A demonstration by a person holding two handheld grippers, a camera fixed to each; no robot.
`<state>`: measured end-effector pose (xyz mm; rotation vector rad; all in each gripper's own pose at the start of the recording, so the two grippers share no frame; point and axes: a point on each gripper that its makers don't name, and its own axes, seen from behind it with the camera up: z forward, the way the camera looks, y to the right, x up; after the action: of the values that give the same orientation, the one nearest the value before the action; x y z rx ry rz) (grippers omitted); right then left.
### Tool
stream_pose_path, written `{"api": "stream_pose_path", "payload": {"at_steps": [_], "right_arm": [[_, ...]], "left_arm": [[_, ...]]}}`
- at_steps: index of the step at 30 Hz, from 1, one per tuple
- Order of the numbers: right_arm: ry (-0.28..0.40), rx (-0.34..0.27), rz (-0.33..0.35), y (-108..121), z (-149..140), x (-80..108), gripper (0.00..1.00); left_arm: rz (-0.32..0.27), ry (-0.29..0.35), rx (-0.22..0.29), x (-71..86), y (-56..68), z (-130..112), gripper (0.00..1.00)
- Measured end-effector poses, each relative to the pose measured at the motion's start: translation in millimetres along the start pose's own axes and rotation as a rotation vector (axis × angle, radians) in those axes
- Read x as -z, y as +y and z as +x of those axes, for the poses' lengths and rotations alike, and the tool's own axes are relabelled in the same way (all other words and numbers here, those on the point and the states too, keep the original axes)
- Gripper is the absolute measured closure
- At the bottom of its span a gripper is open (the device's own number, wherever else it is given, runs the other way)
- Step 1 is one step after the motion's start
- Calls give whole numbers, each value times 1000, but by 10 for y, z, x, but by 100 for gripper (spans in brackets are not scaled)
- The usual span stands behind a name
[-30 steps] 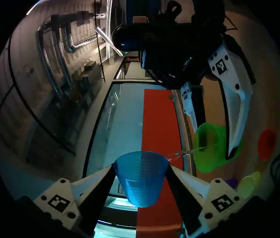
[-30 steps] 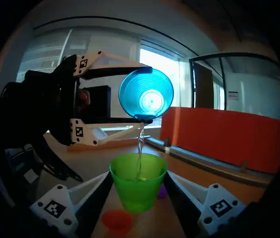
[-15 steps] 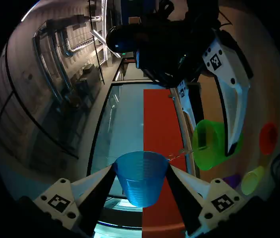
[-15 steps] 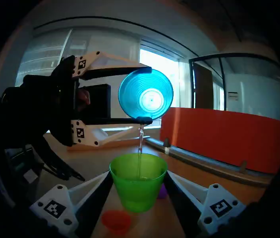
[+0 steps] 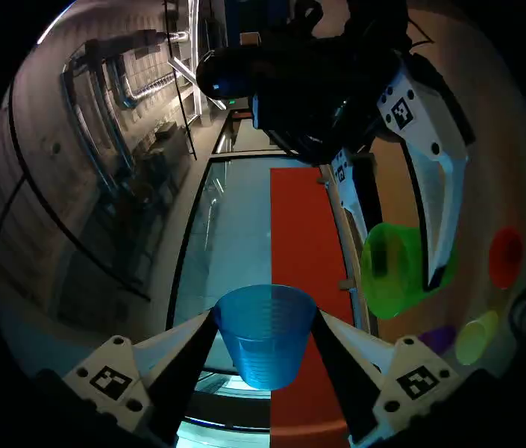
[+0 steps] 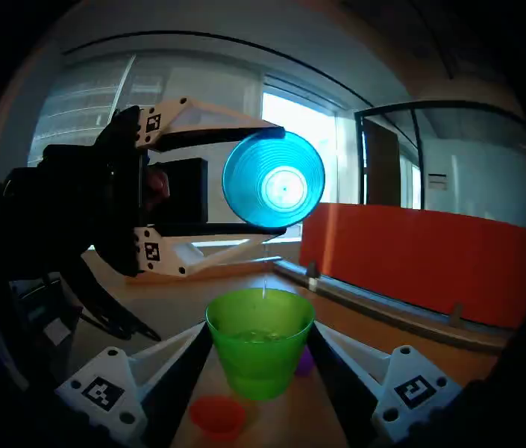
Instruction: Pour water
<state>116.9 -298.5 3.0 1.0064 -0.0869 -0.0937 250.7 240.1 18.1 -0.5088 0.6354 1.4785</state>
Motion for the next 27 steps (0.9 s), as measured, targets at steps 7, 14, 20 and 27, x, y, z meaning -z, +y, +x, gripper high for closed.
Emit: {"api": "stream_pose_path", "payload": {"at_steps": [7,14,20,27], "right_arm": [[-3,0,0,4,-17,-2,10],[-5,0,0,9,-32,5,10],[-7,1,0,9,-32,12,10],[-6,3,-2,13,-12,26,10]], "left_arm": [[-2,3,8,-26,-8,-1,13],[-10,-1,47,-42,11,-49,13],[-22,-15,118,-40,62,-110,13],[-41,-21,247,-32,136,-138,13]]}}
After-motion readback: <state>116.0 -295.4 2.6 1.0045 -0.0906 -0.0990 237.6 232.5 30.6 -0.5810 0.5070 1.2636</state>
